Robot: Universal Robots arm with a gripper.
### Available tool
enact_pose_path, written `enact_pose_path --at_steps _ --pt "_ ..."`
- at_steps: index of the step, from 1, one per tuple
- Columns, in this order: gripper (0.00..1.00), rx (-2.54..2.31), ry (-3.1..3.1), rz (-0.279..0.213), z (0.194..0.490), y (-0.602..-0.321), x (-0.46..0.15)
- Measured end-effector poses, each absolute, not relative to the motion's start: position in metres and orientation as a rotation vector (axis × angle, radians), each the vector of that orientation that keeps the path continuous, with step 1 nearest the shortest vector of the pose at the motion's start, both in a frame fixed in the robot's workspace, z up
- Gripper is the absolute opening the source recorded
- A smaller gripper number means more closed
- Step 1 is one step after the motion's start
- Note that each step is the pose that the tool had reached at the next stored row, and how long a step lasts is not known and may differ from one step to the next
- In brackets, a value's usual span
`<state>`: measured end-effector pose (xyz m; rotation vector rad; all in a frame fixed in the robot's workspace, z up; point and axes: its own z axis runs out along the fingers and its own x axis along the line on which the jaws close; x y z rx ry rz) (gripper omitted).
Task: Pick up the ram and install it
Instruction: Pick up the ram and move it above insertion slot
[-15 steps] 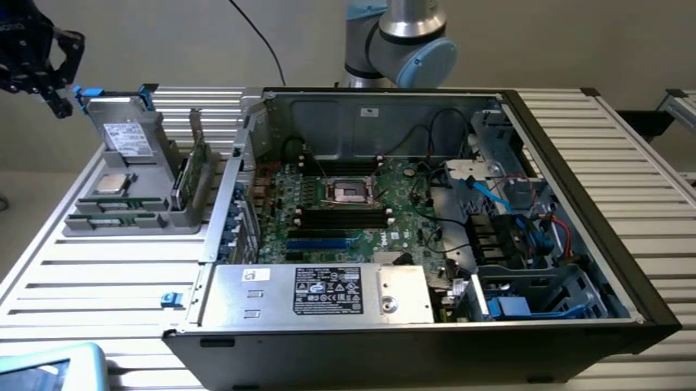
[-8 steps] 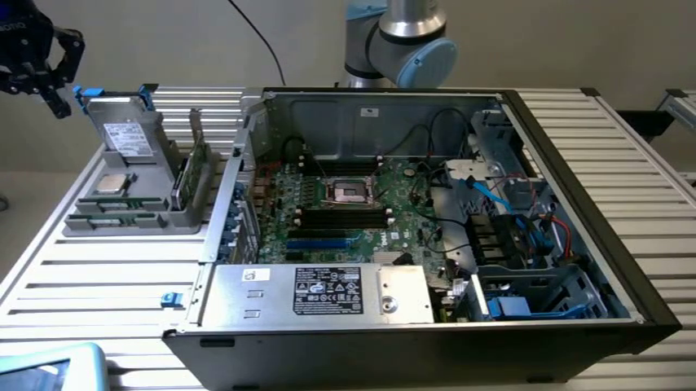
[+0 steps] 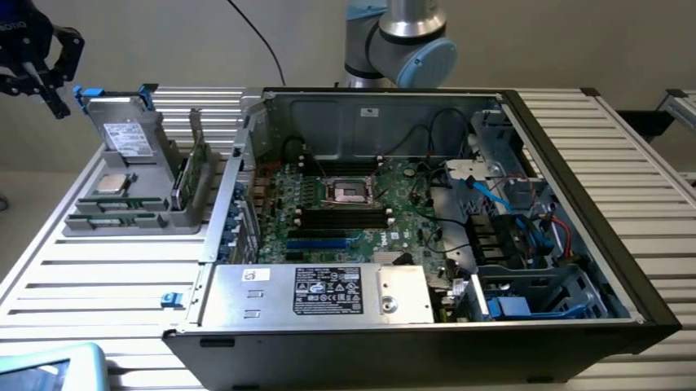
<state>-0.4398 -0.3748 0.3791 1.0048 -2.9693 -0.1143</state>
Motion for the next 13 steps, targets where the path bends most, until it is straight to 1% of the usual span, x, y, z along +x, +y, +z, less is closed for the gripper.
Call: enact_pose_path --at_steps 13 --pt "0.11 1.344 -2.822 -0.112 0.3791 -0.3748 -0.4397"
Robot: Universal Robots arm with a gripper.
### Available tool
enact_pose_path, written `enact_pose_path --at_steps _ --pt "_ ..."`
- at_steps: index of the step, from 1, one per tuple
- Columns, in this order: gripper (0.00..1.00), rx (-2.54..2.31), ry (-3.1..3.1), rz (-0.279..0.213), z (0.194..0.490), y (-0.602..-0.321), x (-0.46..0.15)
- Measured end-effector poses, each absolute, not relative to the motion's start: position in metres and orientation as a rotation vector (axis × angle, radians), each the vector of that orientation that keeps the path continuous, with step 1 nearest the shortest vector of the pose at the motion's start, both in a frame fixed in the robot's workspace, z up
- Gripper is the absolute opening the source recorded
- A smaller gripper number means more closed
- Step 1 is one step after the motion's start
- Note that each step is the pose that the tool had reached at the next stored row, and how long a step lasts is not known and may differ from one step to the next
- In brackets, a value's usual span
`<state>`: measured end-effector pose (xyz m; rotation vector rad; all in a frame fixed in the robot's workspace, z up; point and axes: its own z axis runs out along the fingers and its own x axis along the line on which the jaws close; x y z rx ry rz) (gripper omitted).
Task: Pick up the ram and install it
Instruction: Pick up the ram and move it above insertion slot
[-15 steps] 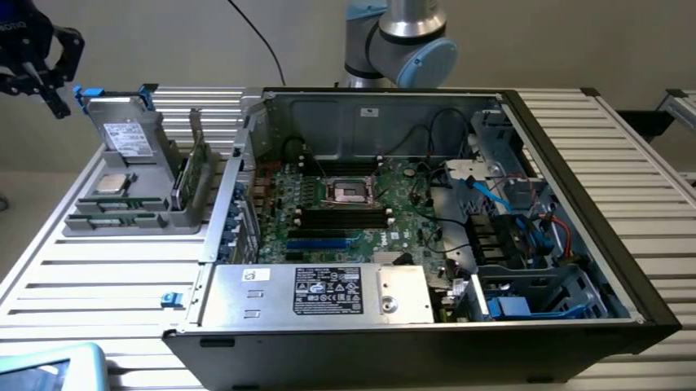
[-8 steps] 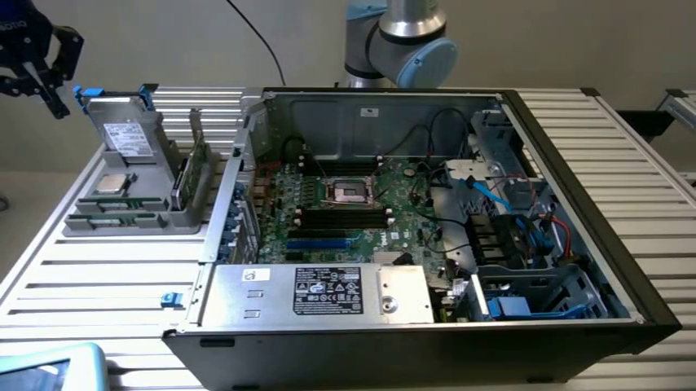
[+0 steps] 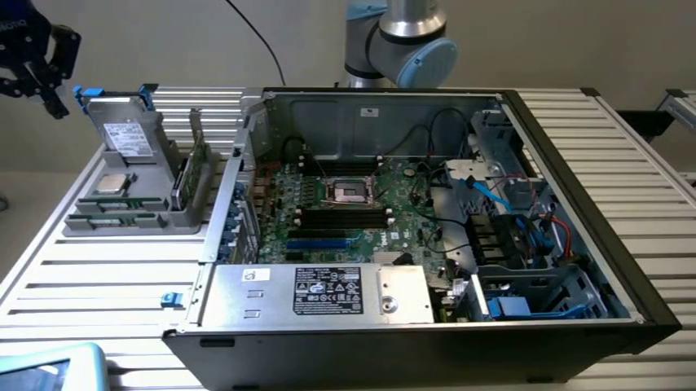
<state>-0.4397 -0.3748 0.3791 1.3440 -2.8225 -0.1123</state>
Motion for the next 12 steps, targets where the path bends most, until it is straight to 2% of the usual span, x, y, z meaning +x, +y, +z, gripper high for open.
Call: enact_pose_path --at_steps 12 --pt "0.11 1.639 -2.655 -0.107 0.3792 -0.3748 -0.4398"
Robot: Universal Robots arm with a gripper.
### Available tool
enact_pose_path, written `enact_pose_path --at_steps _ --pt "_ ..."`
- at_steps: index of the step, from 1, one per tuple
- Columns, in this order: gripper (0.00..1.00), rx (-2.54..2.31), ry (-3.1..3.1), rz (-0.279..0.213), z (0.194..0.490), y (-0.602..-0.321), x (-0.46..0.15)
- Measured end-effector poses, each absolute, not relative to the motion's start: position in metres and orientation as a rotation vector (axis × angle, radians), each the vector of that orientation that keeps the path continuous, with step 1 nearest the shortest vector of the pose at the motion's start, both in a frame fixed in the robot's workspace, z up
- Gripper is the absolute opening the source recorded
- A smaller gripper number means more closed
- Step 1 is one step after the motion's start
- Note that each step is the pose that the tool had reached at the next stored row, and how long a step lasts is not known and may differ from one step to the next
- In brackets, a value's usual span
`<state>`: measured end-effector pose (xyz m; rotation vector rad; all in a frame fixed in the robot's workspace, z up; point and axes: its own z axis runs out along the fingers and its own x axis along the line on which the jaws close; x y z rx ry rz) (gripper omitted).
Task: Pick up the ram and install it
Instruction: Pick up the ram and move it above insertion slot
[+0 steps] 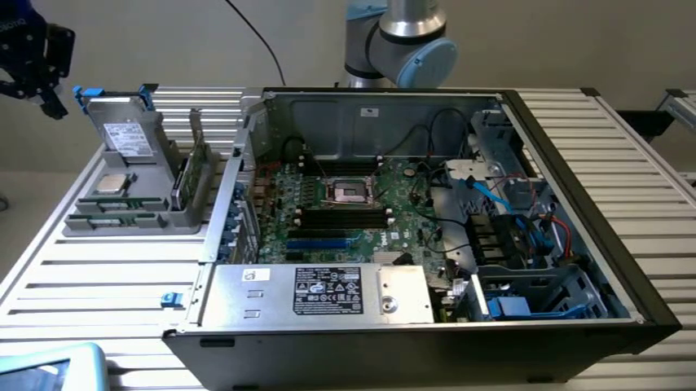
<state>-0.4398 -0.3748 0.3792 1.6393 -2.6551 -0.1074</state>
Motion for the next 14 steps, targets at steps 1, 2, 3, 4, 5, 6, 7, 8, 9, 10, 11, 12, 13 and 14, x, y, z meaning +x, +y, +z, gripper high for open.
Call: enact_pose_path --at_steps 1,2,3,4,5,6,7,8,9,10,11,12,13,14 --pt "0.11 1.665 -2.639 -0.106 0.3791 -0.3748 -0.4398" --pt "0.11 1.689 -2.624 -0.105 0.3791 -0.3748 -0.4398" --pt "0.11 1.713 -2.609 -0.104 0.3791 -0.3748 -0.4398" --pt "0.11 1.737 -2.593 -0.103 0.3791 -0.3748 -0.4398" --pt "0.11 1.76 -2.578 -0.102 0.3791 -0.3748 -0.4398" --pt "0.11 1.784 -2.562 -0.101 0.3791 -0.3748 -0.4398" --pt "0.11 1.807 -2.546 -0.1 0.3791 -0.3748 -0.4398" --pt "0.11 1.83 -2.53 -0.099 0.3791 -0.3748 -0.4398" --pt "0.11 1.853 -2.514 -0.097 0.3791 -0.3748 -0.4398" --pt "0.11 1.877 -2.496 -0.096 0.3791 -0.3748 -0.4397" --pt "0.11 1.899 -2.479 -0.095 0.3791 -0.3748 -0.4398" --pt "0.11 1.922 -2.462 -0.094 0.3791 -0.3748 -0.4398" --pt "0.11 1.944 -2.445 -0.092 0.3791 -0.3748 -0.4398" --pt "0.11 1.967 -2.428 -0.091 0.3791 -0.3748 -0.4398"
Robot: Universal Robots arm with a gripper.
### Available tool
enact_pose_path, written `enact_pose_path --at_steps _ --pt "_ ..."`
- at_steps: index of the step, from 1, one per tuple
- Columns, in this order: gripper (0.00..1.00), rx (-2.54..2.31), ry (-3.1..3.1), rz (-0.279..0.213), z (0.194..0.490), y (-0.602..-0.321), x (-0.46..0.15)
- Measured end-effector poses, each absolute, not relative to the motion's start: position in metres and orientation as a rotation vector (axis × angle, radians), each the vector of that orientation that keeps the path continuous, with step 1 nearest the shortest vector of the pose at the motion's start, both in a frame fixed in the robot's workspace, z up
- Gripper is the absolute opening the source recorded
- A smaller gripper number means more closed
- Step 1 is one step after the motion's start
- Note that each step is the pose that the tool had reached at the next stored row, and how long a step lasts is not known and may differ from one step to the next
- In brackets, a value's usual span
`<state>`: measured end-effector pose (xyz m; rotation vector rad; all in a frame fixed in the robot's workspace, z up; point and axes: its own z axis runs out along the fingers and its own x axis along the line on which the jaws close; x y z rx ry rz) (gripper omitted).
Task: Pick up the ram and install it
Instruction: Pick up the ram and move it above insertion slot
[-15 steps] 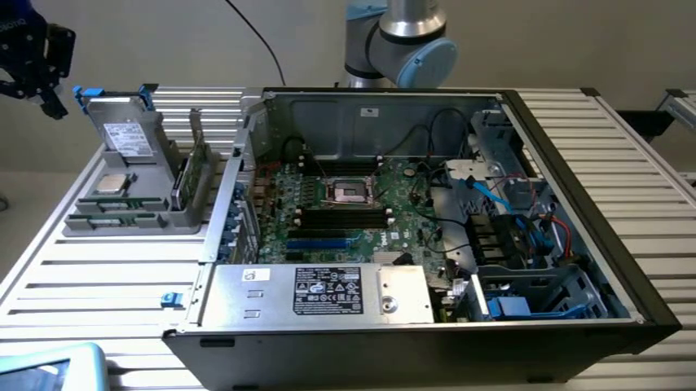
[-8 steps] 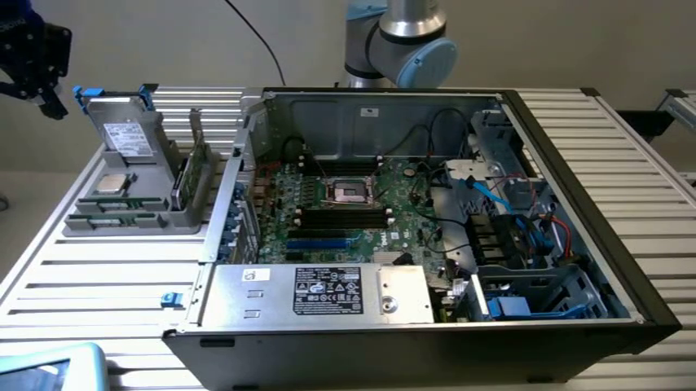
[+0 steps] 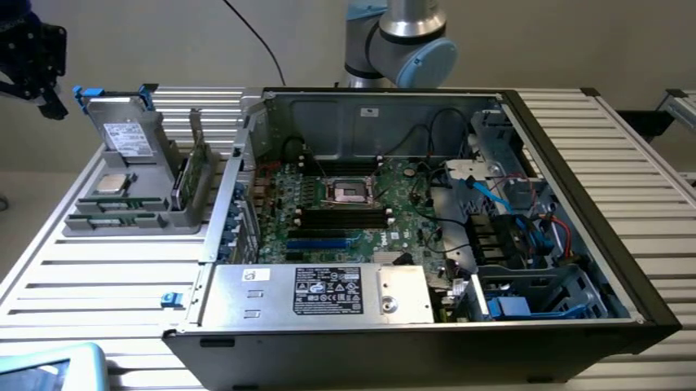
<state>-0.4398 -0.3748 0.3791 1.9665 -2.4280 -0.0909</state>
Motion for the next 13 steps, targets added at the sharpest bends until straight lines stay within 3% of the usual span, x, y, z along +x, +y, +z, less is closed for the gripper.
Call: enact_pose_path --at_steps 13 --pt "0.11 2.121 -2.303 -0.076 0.3791 -0.3748 -0.4398"
